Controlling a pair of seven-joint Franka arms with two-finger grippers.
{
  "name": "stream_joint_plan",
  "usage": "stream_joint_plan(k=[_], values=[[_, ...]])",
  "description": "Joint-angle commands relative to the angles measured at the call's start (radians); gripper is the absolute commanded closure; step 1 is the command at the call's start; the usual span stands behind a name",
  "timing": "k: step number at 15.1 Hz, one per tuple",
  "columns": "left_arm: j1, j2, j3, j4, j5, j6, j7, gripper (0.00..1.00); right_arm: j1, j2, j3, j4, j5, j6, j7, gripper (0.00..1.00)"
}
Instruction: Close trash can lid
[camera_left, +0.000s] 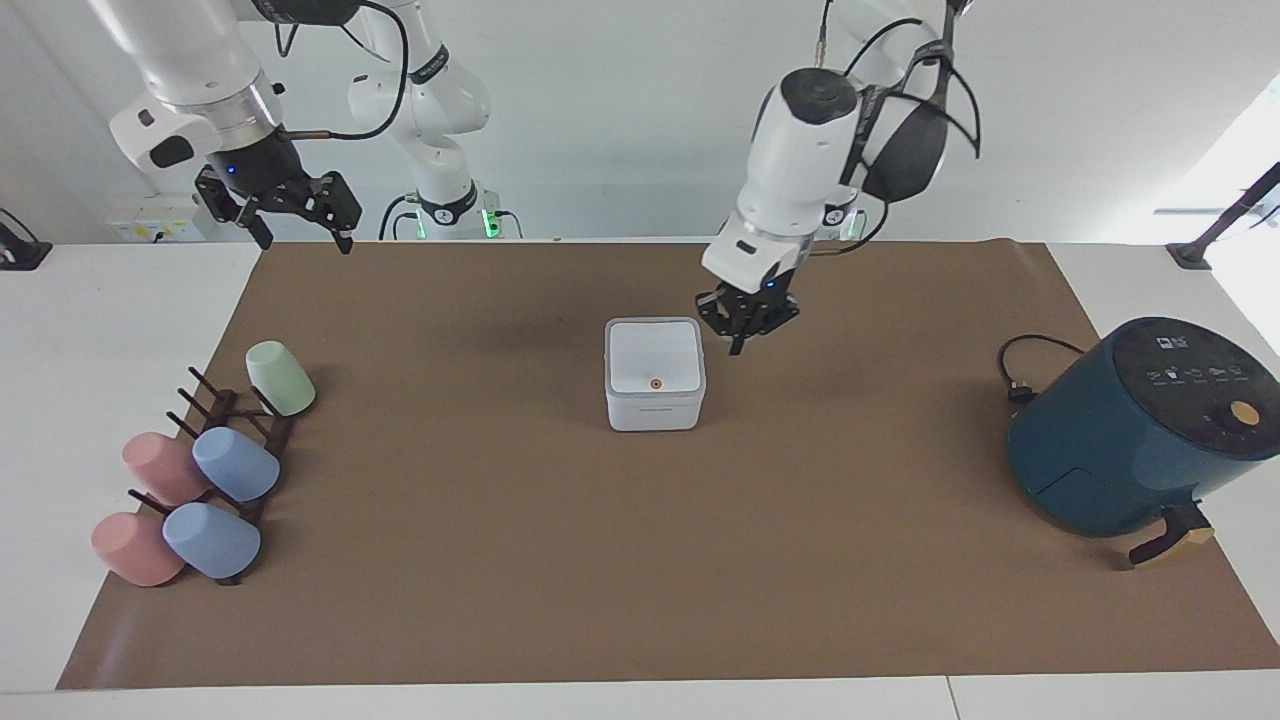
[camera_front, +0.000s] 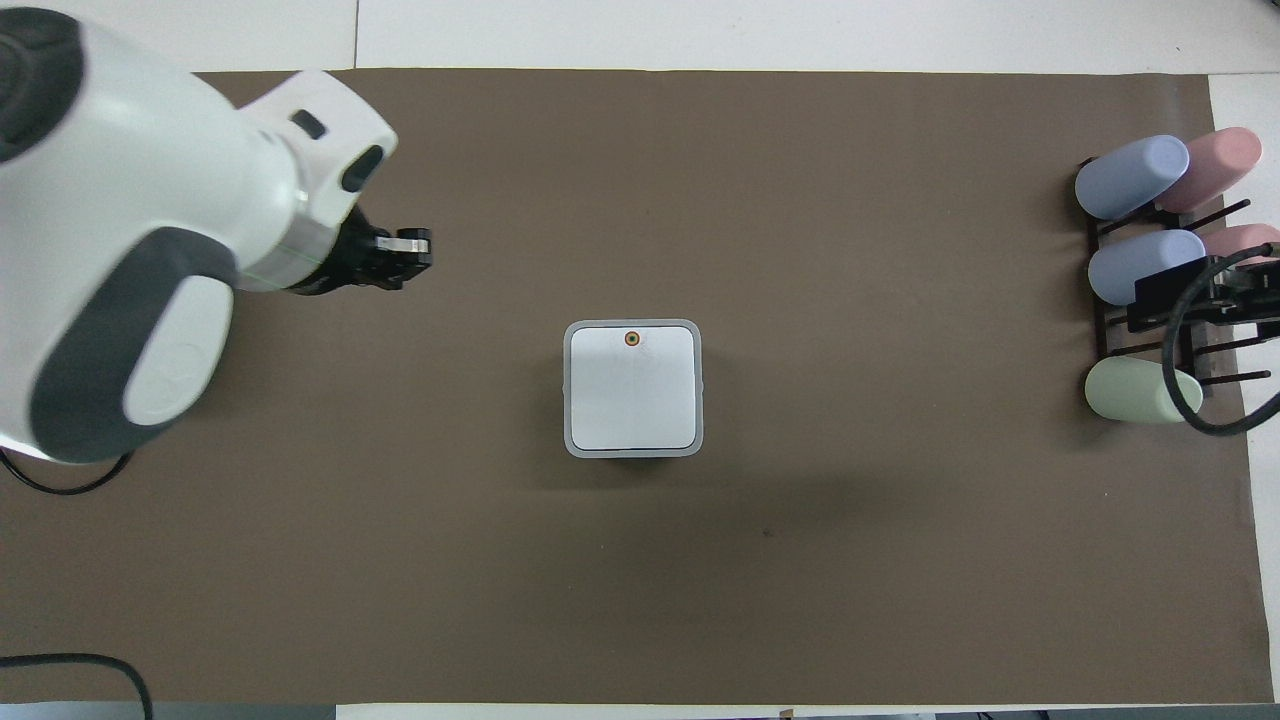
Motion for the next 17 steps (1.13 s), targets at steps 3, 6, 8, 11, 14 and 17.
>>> stream_joint_plan(k=[3,6,8,11,14,17], values=[[0.155,-0.064,-0.004,0.027,-0.002,-0.165,0.212,0.0,-0.013,-0.023,0.006,-0.028,0.007,0.012,-0.012,0.0],[0.18,-0.128,-0.004,0.026,0.029,-0.226,0.224,0.0,-0.013,-0.023,0.005,-0.028,0.007,0.012,-0.012,0.0],[0.172,-0.138,0.013,0.027,0.029,-0.275,0.221,0.0,-0.013,-0.023,0.005,-0.028,0.007,0.012,-0.012,0.0],[0.148,-0.164,0.046,0.029,0.026,-0.325,0.221,0.0,-0.013,-0.023,0.005,-0.028,0.007,0.01,-0.012,0.0],[0.168,-0.199,0.03,0.003,0.026,-0.342,0.223,0.0,-0.013,-0.023,0.005,-0.028,0.007,0.012,-0.012,0.0],[0.195,-0.181,0.014,-0.002,0.012,-0.305,0.216,0.0,-0.013,-0.023,0.005,-0.028,0.007,0.01,-0.012,0.0]])
